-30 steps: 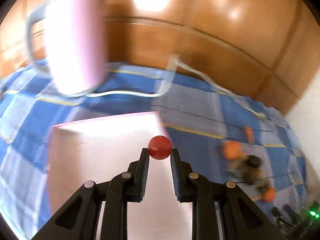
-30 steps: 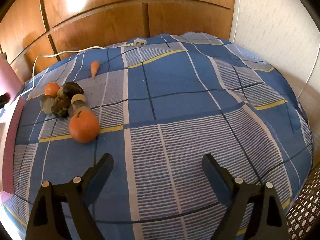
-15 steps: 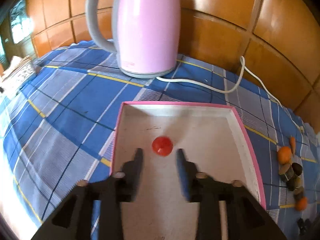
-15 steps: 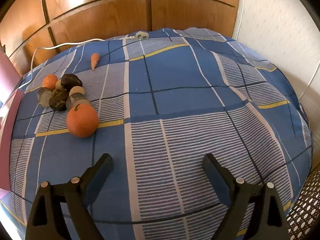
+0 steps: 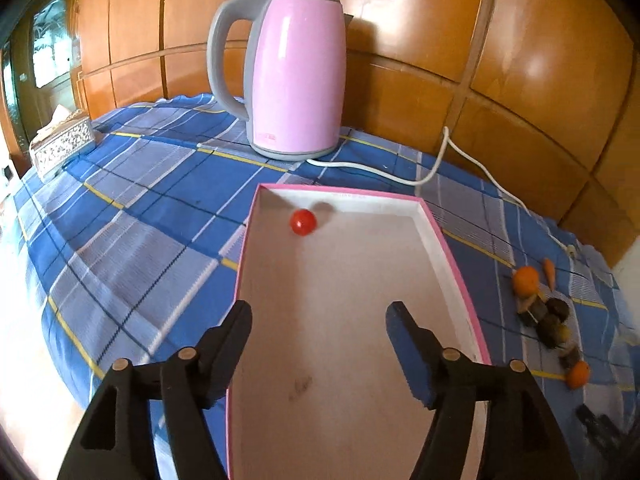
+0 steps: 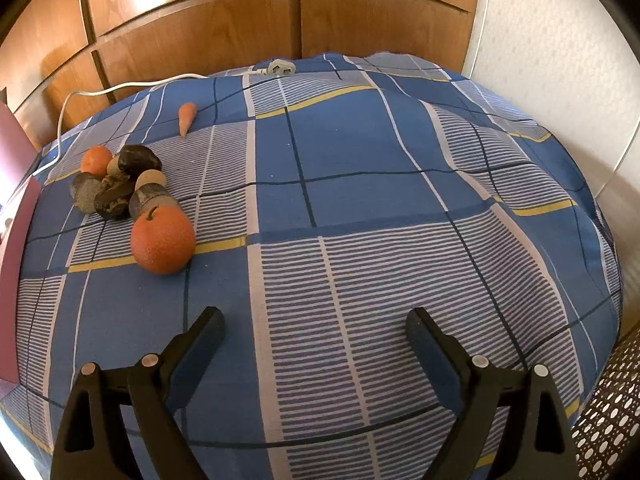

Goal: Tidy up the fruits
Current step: 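Carry the cherry tomato with the left tool into the tray and release, then reach the right tool to the orange carrot and close on it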

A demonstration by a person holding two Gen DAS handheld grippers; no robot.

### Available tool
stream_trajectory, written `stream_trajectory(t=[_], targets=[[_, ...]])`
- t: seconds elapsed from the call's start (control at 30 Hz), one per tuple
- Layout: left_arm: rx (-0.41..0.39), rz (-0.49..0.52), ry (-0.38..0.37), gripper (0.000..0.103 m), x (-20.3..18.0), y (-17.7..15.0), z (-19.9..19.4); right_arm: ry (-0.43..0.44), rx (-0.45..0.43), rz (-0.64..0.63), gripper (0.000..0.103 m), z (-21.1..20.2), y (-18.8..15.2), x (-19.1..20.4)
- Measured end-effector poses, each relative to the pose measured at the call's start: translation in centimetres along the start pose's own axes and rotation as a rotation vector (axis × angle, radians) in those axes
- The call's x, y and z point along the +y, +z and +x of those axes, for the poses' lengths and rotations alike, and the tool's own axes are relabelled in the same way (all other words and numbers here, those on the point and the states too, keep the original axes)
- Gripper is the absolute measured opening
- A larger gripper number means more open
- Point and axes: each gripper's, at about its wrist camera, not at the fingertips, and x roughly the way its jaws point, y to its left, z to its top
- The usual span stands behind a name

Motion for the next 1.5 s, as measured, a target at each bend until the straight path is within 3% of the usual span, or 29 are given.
stream_trajectory(t=[0.2,0.27,0.33,0.6,0.77,0.9,1.0,1.27,1.5], targets=[[0.009,-0.02,-0.027,0.075,-0.1,-1.8,-1.3,0.009,0.021,0.003,0.093,0.0,0.3,-0.2],[0.006,-0.016,-0.026,0.076,-0.1,-2.1,-1.6,0.009,0.026,0.003,0.089,-0.1,0.4,-0.3],[0.006,-0.012,-0.026,0.076,0.0,-2.3,-1.8,0.013,0.029,0.006,0.077,-0.4,0.5,-0.4],[0.019,-0.021,-0.03,0.076,0.3,-3.2,-2.1,0.038,-0.017,0.013,0.068,-2.2,1.9,-0.7],[0.029,-0.013,-0.029,0.076,0.2,-3.6,-2.0,0.075,-0.042,-0.019,0.056,-2.9,3.3,0.0],[0.039,-0.009,-0.033,0.076,0.2,-3.8,-1.8,0.118,-0.041,-0.041,0.041,-2.8,4.4,1.0],[0.043,-0.001,-0.037,0.076,0.0,-4.1,-1.7,0.146,-0.035,-0.056,0.037,-2.6,5.0,1.8],[0.062,0.025,-0.073,0.078,-0.8,-5.0,-1.6,0.243,0.001,-0.048,0.036,-0.5,8.8,3.9],[0.057,0.039,-0.092,0.078,-1.1,-5.0,-1.8,0.223,0.012,-0.079,0.036,2.4,13.9,6.7]])
